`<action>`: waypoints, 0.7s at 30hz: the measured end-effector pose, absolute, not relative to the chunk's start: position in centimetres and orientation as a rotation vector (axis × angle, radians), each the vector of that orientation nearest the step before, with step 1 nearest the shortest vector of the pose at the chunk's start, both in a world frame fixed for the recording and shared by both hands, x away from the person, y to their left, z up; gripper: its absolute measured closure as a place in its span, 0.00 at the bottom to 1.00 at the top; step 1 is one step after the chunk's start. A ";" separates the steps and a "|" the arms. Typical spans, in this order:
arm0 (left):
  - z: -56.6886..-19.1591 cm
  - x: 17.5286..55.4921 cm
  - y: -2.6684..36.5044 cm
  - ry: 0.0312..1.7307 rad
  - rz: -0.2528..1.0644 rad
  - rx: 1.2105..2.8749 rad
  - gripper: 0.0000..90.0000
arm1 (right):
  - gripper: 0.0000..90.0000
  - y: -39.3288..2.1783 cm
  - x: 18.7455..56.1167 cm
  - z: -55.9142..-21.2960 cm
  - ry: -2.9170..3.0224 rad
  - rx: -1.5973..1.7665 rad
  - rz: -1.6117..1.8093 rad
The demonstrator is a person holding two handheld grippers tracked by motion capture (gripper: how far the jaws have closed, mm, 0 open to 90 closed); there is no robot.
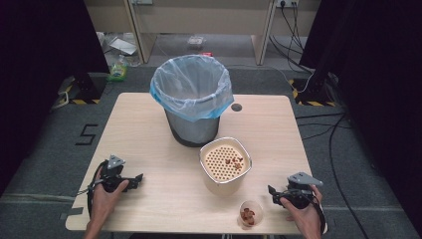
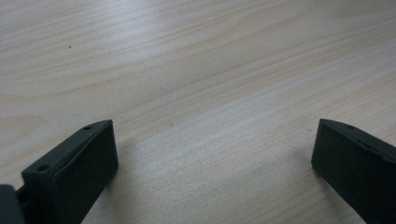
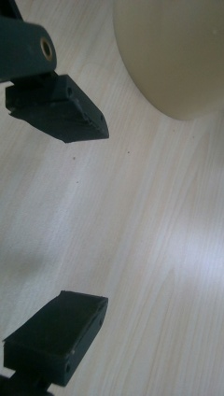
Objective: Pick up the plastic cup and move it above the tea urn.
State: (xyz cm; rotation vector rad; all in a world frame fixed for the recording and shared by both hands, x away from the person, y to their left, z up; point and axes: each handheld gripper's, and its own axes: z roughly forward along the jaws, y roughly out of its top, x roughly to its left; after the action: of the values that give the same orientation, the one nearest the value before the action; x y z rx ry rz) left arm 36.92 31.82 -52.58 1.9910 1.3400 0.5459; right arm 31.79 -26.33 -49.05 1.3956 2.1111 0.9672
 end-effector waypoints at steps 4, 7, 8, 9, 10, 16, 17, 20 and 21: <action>-52.6 36.9 31.8 1.340 0.546 1.991 0.00 | 0.19 -26.5 31.4 -49.0 2.102 1.402 0.978; -52.6 36.9 31.8 1.340 0.546 1.991 0.00 | 0.20 -26.5 31.1 -48.6 2.097 1.404 0.982; -52.6 36.9 31.8 1.340 0.546 1.991 0.00 | 0.21 -26.4 31.1 -48.5 2.101 1.402 0.982; -52.6 36.9 31.8 1.340 0.546 1.991 0.00 | 0.22 -26.4 31.0 -48.3 2.105 1.395 0.980; -52.6 36.9 31.8 1.340 0.546 1.991 0.00 | 0.22 -26.4 31.0 -48.3 2.105 1.395 0.980; -52.6 36.9 31.8 1.339 0.545 1.992 0.00 | 0.27 -25.4 30.4 -47.3 2.132 1.378 0.997; -52.6 36.9 31.8 1.338 0.545 1.993 0.00 | 0.33 -25.3 30.2 -47.1 2.132 1.358 1.000; -52.6 36.9 31.8 1.339 0.545 1.992 0.00 | 0.34 -25.1 29.9 -46.7 2.137 1.337 1.018; -52.6 36.9 31.8 1.338 0.545 1.993 0.00 | 0.33 -24.9 29.5 -46.1 2.147 1.332 1.023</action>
State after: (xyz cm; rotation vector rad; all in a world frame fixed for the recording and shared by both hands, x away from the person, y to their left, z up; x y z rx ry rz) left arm 36.89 31.85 -52.57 1.9928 1.3382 0.5450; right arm 29.47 -24.89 -46.14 1.3322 2.1470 1.0234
